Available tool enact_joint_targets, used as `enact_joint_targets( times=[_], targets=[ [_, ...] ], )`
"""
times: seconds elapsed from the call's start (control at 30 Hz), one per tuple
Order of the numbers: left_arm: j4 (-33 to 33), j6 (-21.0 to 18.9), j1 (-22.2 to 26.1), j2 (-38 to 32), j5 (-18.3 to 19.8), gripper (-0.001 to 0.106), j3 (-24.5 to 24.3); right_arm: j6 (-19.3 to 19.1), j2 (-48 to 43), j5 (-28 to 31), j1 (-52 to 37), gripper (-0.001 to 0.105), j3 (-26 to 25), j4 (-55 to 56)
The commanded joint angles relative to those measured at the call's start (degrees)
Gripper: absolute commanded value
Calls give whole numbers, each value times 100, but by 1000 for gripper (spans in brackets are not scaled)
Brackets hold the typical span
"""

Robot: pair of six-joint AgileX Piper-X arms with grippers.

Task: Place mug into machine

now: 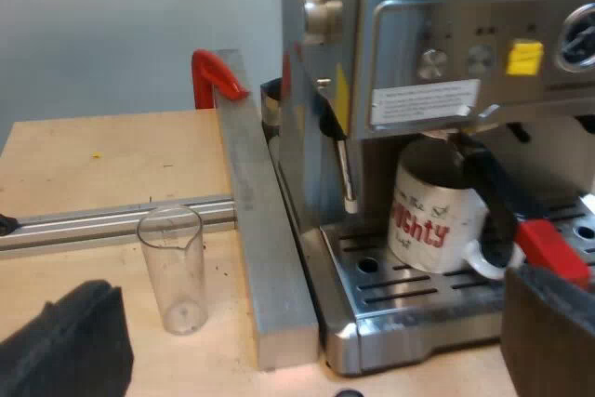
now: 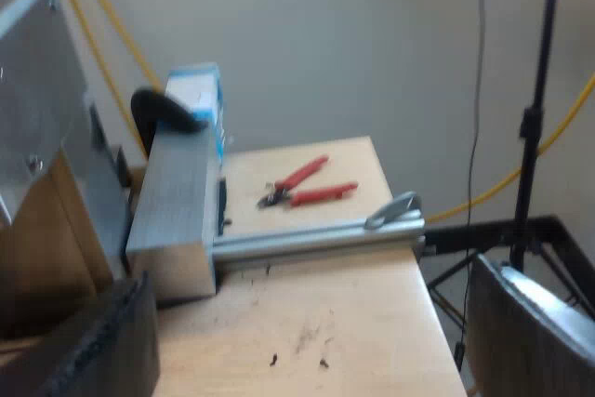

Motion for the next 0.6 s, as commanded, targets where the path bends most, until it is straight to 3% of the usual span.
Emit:
enact_joint_targets(
  times=[0.03,0.33,0.6],
  targets=[
    [-233,31,2,-791,-109,82,272,-47,-224,-61,-25,70,439,-122],
    [-524,31,2,-780,-109,82,1381,-418,-213,-60,-25,70,1476,-103],
    [-746,32,2,-769,-109,82,1824,-405,-213,-15,-25,70,1665,-119]
  ],
)
